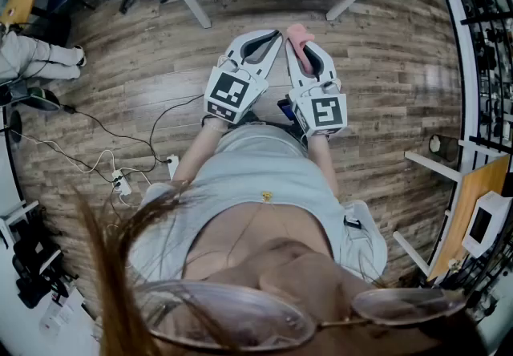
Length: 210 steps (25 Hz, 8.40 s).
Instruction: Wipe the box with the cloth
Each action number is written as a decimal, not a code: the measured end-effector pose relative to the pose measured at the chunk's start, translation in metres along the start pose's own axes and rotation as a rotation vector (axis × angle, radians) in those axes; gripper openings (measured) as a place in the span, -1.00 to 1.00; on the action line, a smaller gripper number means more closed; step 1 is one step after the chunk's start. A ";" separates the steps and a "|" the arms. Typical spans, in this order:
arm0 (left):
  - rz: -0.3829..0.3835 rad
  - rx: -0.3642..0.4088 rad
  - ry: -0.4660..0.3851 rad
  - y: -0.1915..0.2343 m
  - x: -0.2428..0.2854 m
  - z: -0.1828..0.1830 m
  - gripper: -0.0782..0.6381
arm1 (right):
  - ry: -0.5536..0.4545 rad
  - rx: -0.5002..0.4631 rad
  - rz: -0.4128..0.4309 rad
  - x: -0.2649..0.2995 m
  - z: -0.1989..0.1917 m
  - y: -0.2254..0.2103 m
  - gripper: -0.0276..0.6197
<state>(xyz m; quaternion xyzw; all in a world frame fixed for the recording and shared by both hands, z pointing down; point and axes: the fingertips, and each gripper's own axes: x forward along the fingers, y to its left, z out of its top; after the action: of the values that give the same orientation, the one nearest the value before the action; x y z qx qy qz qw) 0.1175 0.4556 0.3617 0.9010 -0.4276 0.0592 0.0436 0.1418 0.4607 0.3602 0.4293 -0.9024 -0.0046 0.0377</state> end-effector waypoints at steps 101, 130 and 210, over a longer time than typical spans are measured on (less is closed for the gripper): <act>0.001 -0.088 0.098 0.414 0.359 0.013 -0.67 | 0.148 0.062 -0.064 0.456 -0.035 -0.304 -0.79; 0.106 -0.281 0.486 0.459 0.356 -0.159 -0.43 | 0.547 0.022 -0.179 0.473 -0.169 -0.401 -0.79; -0.131 -0.264 0.649 0.434 0.355 -0.211 -0.30 | 0.910 0.166 -0.070 0.523 -0.265 -0.363 -0.79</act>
<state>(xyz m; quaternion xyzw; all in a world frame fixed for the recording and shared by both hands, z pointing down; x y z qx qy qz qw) -0.0115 -0.0627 0.6333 0.8474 -0.3368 0.2836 0.2967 0.1136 -0.1674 0.6433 0.4196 -0.7764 0.2552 0.3950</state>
